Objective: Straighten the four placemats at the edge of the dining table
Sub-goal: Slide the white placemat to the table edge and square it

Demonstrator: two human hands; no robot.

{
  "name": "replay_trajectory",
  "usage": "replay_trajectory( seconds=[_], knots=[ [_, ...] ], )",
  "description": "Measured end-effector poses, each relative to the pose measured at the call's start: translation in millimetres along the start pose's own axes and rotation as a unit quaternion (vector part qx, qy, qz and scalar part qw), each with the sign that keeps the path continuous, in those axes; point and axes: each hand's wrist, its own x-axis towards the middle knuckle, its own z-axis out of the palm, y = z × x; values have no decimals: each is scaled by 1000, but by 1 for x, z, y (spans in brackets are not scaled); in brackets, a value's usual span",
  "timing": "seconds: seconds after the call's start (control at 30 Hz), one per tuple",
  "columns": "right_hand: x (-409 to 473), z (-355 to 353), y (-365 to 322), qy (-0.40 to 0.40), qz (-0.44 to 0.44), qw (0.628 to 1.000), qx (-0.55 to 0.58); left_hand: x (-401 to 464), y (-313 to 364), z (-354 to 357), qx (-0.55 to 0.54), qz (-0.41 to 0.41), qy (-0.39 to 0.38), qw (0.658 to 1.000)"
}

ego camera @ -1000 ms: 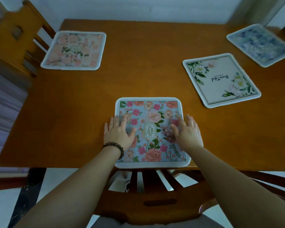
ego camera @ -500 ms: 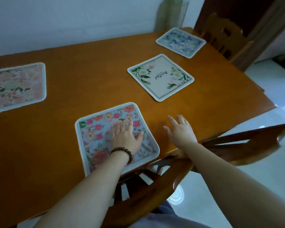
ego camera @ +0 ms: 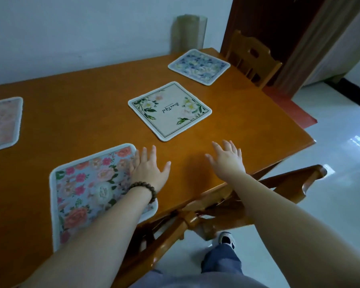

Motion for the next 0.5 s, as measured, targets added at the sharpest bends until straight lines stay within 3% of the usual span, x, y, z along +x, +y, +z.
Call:
replay_trajectory(
  seconds=[0.23,0.5],
  knots=[
    [96,-20,81,-20,-93,995,-34,41,100,32,-2,-100,58,993],
    [170,-46,137,-28,-169,984,-41,62,181,36,7,-157,76,985]
  ],
)
